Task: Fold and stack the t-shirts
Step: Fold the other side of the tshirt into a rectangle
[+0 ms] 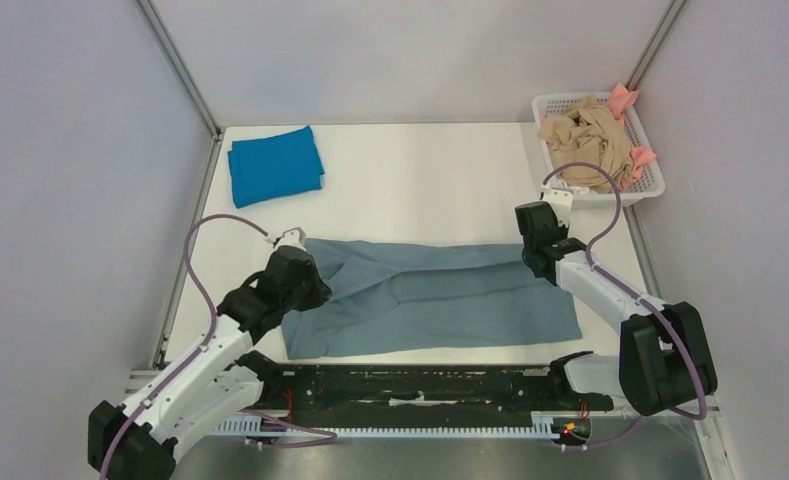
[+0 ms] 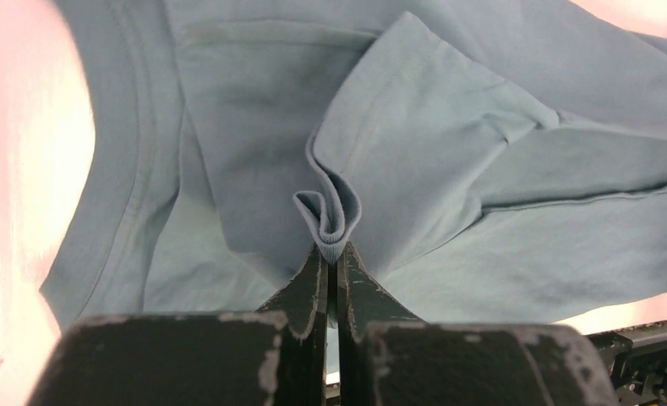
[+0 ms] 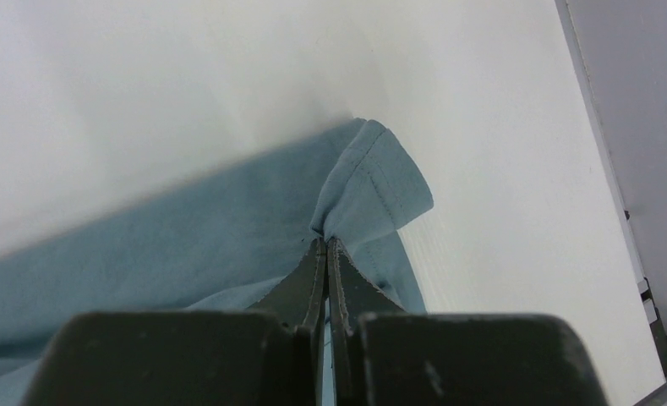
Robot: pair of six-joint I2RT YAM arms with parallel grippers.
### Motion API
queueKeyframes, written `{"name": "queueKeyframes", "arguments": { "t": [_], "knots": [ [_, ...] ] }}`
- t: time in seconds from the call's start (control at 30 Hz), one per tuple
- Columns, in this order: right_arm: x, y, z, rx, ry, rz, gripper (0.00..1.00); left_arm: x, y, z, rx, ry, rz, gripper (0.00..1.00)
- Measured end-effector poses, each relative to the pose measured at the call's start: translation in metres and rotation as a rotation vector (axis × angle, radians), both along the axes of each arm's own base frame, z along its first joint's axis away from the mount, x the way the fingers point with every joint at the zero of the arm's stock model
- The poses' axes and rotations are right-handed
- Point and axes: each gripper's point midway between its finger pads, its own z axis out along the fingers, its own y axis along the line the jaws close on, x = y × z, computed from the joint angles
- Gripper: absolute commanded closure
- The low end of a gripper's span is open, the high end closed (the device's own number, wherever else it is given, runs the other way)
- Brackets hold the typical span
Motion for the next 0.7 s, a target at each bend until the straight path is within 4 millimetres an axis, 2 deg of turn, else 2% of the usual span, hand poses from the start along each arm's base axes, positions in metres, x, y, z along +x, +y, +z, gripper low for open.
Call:
{"name": "queueKeyframes", "arguments": {
  "t": [0.07, 0.23, 0.3, 0.37, 0.4, 0.5, 0.53, 0.57, 0.6, 0.67, 0.7],
  "knots": [
    [-0.003, -0.003, -0.003, 0.001, 0.008, -0.005, 1.0, -0.006, 0.005, -0.006, -0.002, 0.016, 0.022, 0.98],
    [-0.009, -0.005, -0.01, 0.002, 0.033, -0.002, 0.92, -0.019, 0.01, -0.021, -0.021, 0.055, 0.063, 0.98],
    [-0.013, -0.005, -0.016, 0.003, 0.048, 0.001, 0.86, -0.023, 0.011, -0.028, -0.023, 0.078, 0.075, 0.96],
    [-0.019, -0.007, -0.022, 0.001, 0.065, -0.003, 0.74, -0.027, 0.012, -0.034, -0.024, 0.1, 0.084, 0.9],
    [-0.023, -0.008, -0.026, -0.001, 0.077, -0.01, 0.7, -0.029, 0.013, -0.037, -0.025, 0.116, 0.095, 0.84],
    [-0.041, -0.016, -0.038, -0.019, 0.125, -0.048, 0.46, -0.039, 0.018, -0.046, -0.025, 0.169, 0.134, 0.58],
    [-0.048, -0.02, -0.041, -0.029, 0.145, -0.066, 0.42, -0.043, 0.019, -0.048, -0.026, 0.187, 0.149, 0.49],
    [-0.054, -0.022, -0.043, -0.036, 0.162, -0.08, 0.36, -0.046, 0.021, -0.049, -0.026, 0.2, 0.16, 0.34],
    [-0.06, -0.025, -0.044, -0.044, 0.179, -0.091, 0.26, -0.05, 0.022, -0.048, -0.034, 0.209, 0.173, 0.24],
    [-0.068, -0.028, -0.041, -0.048, 0.184, -0.105, 0.03, -0.053, 0.023, -0.044, -0.046, 0.206, 0.178, 0.23],
    [-0.071, -0.029, -0.037, -0.046, 0.173, -0.115, 0.02, -0.054, 0.024, -0.039, -0.054, 0.2, 0.179, 0.22]
  ]
}}
